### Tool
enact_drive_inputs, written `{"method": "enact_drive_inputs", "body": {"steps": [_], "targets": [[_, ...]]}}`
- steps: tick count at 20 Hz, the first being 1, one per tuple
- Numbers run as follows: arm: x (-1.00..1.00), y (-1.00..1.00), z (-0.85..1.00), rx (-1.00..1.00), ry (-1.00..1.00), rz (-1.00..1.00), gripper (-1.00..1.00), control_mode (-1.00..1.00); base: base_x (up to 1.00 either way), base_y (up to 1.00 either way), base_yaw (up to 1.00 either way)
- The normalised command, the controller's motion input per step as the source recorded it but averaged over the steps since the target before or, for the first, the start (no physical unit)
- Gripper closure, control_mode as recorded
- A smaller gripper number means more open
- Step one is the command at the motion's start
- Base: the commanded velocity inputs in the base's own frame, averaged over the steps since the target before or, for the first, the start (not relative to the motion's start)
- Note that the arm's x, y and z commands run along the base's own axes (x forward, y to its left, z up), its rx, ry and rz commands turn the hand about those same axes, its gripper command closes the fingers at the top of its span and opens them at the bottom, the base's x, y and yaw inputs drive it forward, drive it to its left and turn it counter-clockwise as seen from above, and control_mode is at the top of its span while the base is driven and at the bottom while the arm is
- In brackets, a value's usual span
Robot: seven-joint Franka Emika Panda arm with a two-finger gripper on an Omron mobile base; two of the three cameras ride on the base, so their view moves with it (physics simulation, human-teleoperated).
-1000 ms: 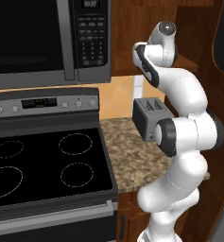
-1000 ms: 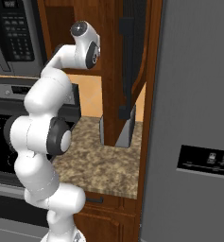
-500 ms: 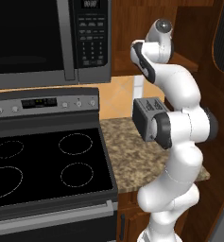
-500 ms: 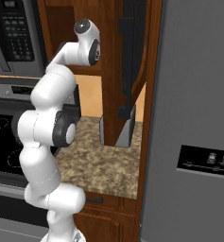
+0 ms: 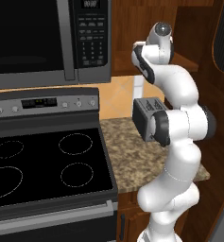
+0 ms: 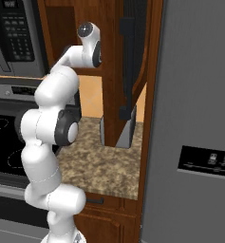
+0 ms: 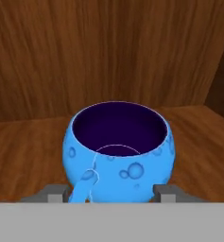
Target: Gather all objects into one cabinet and sort the glasses and bowls to opposite sides.
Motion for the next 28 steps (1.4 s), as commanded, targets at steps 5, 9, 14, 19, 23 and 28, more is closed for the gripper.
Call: {"method": "enact_drive_inputs", "body": {"steps": [5,9,14,19,23,28], "targets": [[-0.31,-0.17,-0.31,0.0,-0.28,-0.04,1.0,-1.0,0.0,0.0,0.0],[-0.04,-0.13,-0.31,0.0,-0.21,-0.01,1.0,-1.0,0.0,0.0,0.0],[-0.38,-0.27,0.18,0.08,-0.01,0.0,1.0,-1.0,0.0,0.0,0.0],[-1.0,-0.18,1.0,0.22,-0.03,0.0,1.0,-1.0,0.0,0.0,0.0],[-1.0,-0.08,0.51,0.05,0.1,0.0,1.0,-1.0,0.0,0.0,0.0],[-1.0,0.06,-0.46,-0.19,0.15,0.06,1.0,-1.0,0.0,0.0,0.0]]}}
